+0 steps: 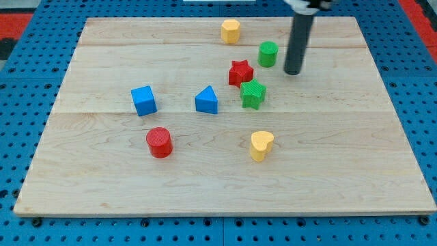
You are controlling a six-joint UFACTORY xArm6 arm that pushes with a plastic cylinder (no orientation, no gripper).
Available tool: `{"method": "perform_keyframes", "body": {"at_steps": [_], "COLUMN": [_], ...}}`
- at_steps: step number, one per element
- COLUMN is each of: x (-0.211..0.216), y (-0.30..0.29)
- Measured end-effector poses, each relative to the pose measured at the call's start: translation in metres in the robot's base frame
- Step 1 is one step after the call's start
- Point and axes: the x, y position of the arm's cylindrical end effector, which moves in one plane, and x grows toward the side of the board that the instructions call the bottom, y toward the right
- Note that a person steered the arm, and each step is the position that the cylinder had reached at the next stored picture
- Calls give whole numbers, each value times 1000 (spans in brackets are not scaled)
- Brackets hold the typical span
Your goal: Slide green star towards top center
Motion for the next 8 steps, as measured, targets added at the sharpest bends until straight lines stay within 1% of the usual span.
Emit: {"method": "perform_keyframes", "body": {"at_steps": [1,2,3,4,5,6,7,8], "x": [-52,-82,-26,34,46,65,83,69], "y": [-42,-101,-33,-29,-72,-72,-50,-126]}}
